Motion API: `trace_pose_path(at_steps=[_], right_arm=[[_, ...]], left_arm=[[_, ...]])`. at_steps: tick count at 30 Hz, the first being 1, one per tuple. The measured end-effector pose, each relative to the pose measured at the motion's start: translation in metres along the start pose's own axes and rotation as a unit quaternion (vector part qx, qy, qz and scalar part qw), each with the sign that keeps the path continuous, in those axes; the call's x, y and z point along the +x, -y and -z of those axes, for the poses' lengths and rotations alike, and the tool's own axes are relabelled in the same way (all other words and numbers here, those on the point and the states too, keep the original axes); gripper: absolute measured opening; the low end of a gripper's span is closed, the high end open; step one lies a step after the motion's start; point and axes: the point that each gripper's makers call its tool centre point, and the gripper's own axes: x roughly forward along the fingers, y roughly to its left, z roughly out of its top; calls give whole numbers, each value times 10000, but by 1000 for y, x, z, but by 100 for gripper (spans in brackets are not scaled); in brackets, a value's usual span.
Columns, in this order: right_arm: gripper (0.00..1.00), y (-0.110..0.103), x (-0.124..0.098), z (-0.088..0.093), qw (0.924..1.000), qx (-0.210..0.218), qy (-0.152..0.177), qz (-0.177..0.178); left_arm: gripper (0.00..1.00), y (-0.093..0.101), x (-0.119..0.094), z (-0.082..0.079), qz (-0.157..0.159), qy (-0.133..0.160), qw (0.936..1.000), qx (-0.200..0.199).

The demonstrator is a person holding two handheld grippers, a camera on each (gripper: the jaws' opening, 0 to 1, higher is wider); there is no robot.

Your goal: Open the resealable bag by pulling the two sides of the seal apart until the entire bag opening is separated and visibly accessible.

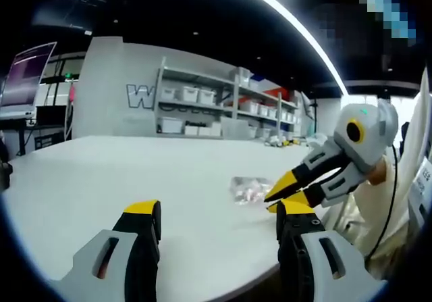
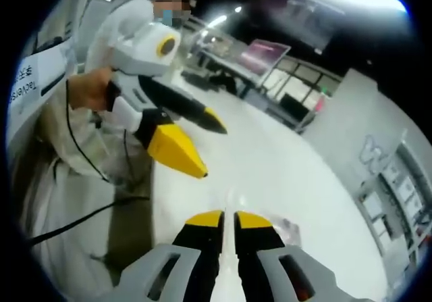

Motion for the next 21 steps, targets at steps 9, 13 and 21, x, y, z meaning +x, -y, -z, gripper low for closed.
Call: trace_pose_path(at_steps=[9,13,21], right_arm=[[3,-2,3,3,9999,133,1,25],[2,-1,4,4,9998,166,-7,51],[0,1,4,1,9998,174,77,90]], left_arm=[[69,1,0,2,22,-28,10000,-7],[69,1,0,2,19,-38,10000,-9],[69,0,1,2,12,-41,10000,-30]])
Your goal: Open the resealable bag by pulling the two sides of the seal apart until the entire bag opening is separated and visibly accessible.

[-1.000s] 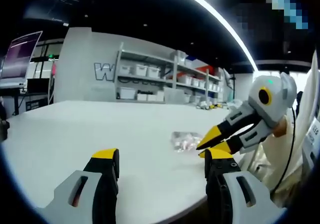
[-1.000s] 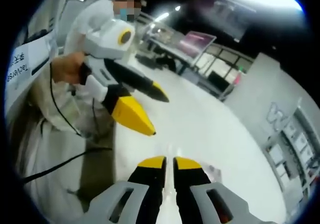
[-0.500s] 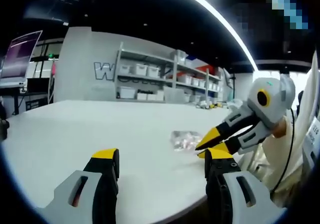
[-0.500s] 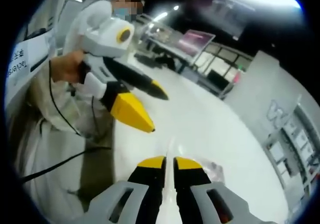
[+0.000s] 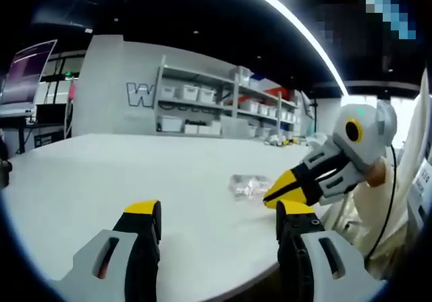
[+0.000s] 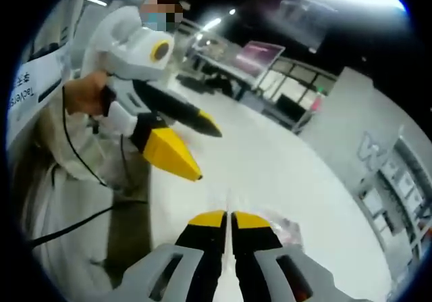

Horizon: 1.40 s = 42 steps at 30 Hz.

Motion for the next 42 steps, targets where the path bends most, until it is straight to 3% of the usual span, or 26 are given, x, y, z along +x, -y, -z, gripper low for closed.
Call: trace_pose_path(at_steps=[9,10,12,15,19,20,22,23,27,30,32,36,40,42], right_arm=[[0,5,-2,-2,9996,255,130,87],[0,6,-2,-2,9994,300,147,97],[0,8,-2,-1,9989,398,189,126],[0,9,-3,0,9976,606,306,151],[0,9,-5,-2,9948,881,482,156],[0,9,-5,-2,9939,953,529,160],[0,10,-6,-3,9913,1116,670,201],[0,11,-6,-2,9897,1222,712,232],[0,12,-6,-2,9850,1495,843,185],[0,12,-3,-4,9809,1702,934,131],[0,12,-3,-5,9786,1812,974,73],[0,16,-7,-5,9759,1906,1061,61],[0,14,-9,-5,9714,2074,1150,-82],[0,13,-9,-4,9696,2139,1177,-150]], left_arm=[[62,4,2,-2,92,58,9999,-68],[57,8,3,-12,185,385,9991,-44],[46,19,1,-20,438,624,9967,-291],[41,33,0,-39,873,1186,9856,-835],[41,31,4,-36,788,1124,9860,-947],[41,30,5,-31,727,979,9873,-1016],[36,32,7,-16,759,447,9834,-1585],[32,35,8,-16,882,486,9823,-1577],[25,44,11,-11,1075,340,9728,-2021],[25,51,17,-8,1148,333,9578,-2615],[23,56,18,-1,1280,157,9464,-2960],[18,54,24,7,1249,-33,9375,-3249],[13,55,28,6,1345,-39,9183,-3723],[11,53,30,6,1355,-39,9149,-3802]])
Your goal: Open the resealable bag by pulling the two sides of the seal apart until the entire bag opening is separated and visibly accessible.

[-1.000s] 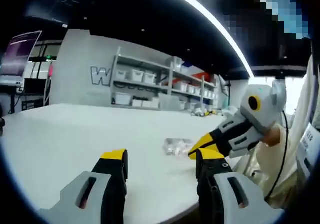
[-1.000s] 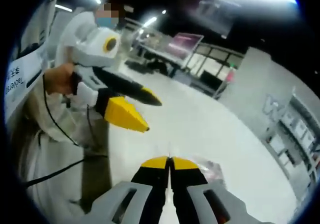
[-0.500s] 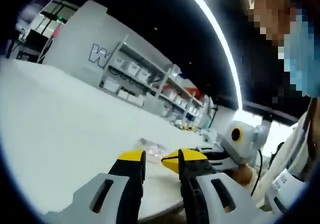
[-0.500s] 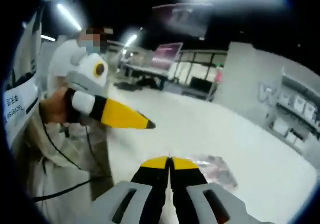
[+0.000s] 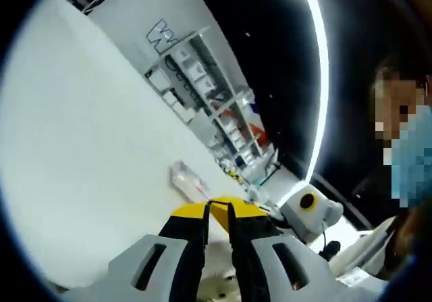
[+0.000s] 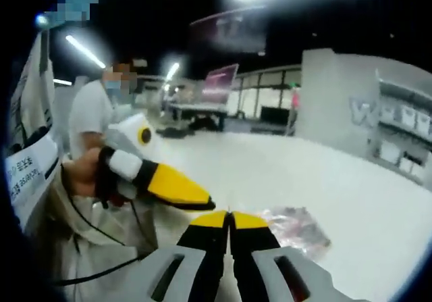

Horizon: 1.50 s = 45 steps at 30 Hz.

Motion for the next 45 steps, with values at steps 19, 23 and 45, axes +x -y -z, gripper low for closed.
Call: trace_pose_path(at_steps=[19,23,45], right_arm=[[0,0,-4,-9,9988,271,275,-289],[0,-1,-4,-8,9991,209,246,-288],[0,-4,-7,-8,9989,176,240,-348]], left_arm=[[10,-2,0,-3,-97,-56,9989,-462],[7,-3,-2,-2,-151,-105,9991,-376],[4,3,6,1,-118,-118,9994,-314]])
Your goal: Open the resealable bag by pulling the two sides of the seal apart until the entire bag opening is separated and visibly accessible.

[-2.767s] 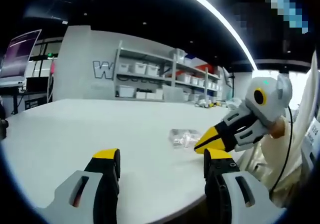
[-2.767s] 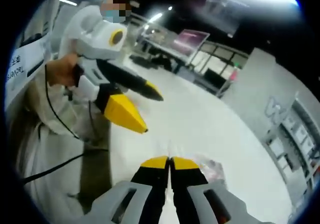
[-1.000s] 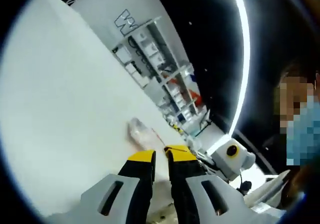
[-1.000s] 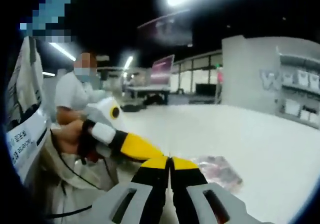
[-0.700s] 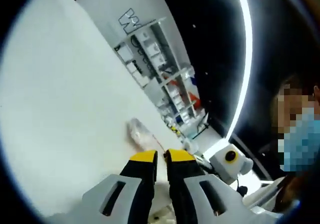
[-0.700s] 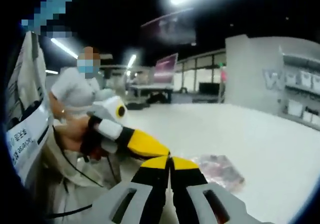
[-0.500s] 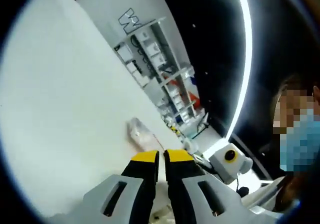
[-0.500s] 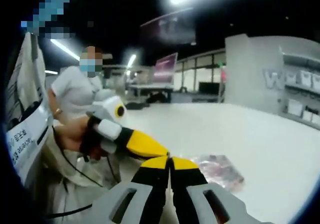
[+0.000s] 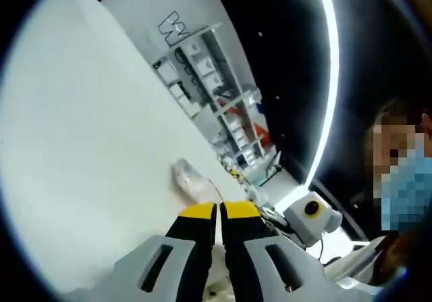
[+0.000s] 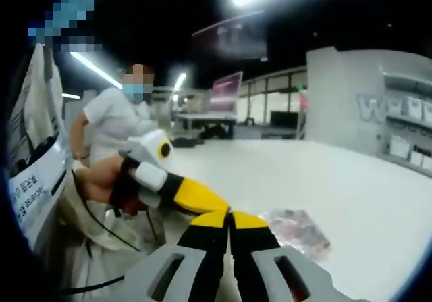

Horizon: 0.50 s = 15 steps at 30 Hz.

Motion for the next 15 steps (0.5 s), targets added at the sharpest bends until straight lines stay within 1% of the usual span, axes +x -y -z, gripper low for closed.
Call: trace_pose_path(at_steps=[3,5,9,15], right_arm=[[0,0,0,0,10000,-34,-20,17],[0,0,-1,1,10000,-47,-36,24],[0,0,0,1,10000,-36,-45,30],[0,0,0,2,9999,-46,-93,39]], left_arm=[[3,0,0,0,-13,-2,10000,29],[2,0,0,3,-6,-73,10000,47],[1,0,0,0,16,26,10000,52],[1,0,1,-1,0,-5,9999,115]])
